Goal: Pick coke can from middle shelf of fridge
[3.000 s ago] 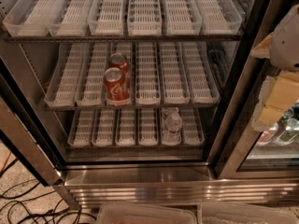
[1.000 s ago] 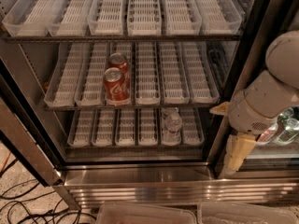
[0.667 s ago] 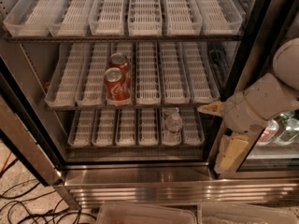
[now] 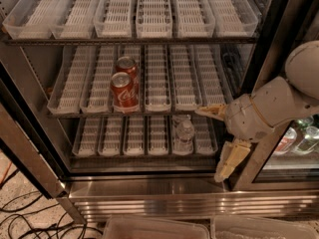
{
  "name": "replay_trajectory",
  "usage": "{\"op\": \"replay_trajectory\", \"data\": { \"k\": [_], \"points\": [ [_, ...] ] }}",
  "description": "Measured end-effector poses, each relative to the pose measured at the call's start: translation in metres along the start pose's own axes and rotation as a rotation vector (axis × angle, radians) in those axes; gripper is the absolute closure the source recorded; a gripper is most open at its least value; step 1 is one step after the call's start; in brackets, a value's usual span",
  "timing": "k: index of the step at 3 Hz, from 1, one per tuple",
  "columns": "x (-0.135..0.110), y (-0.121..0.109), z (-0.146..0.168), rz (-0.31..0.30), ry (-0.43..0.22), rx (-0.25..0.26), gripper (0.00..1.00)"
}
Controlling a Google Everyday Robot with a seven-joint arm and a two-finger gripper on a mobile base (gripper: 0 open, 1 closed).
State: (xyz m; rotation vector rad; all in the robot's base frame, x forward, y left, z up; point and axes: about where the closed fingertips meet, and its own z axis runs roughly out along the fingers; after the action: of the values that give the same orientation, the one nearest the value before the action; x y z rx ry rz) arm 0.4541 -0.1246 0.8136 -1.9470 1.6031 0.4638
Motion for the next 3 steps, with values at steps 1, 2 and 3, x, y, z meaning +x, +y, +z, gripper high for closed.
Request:
{"op": "replay_trajectory", "data": {
  "k": [1,2,3],
  "points": [
    [0.000,0.000,0.001,0.001,-0.004,-0.002,0.00],
    [-0.006,0.003,0.022,0.100,-0.064,0.008,0.00],
    [-0.037,0.013,0.047,0.225,-0.146,0.050,0.00]
  ]
}}
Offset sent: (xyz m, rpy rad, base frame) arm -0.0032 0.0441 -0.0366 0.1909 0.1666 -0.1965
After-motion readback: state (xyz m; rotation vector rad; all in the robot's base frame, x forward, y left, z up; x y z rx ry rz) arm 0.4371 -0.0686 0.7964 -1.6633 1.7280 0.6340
